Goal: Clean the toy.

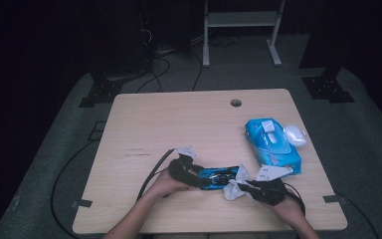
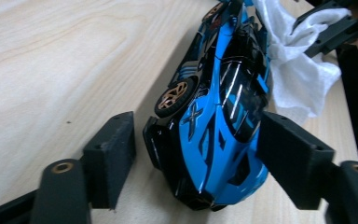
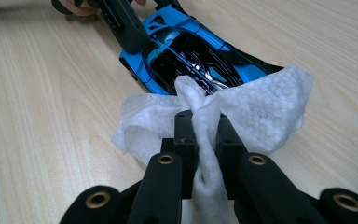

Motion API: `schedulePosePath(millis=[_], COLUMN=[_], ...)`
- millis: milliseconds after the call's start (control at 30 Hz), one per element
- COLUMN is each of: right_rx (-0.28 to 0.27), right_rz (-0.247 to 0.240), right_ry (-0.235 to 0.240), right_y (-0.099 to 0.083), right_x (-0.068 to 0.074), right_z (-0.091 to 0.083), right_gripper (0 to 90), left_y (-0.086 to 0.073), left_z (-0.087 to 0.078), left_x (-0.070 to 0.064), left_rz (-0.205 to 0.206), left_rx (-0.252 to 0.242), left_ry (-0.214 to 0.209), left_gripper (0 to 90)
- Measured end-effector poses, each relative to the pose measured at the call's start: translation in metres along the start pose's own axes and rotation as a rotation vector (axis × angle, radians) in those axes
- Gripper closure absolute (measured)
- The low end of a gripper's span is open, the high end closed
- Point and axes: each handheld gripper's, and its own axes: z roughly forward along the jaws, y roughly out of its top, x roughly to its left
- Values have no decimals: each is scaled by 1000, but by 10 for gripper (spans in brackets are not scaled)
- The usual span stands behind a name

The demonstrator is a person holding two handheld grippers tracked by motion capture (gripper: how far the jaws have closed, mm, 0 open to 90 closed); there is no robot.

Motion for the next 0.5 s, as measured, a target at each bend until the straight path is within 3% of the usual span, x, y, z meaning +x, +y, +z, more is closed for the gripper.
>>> schedulePosePath(millis=[500], right_rx=[-3], right_rz=[2], right_ry=[3], right_y=[-4], right_x=[2], right_z=[-2], right_gripper=[826], left_y=[2], left_z=[-3], left_x=[-5], left_rz=[50], left_rx=[-10], left_ry=[-17], left_gripper=[438])
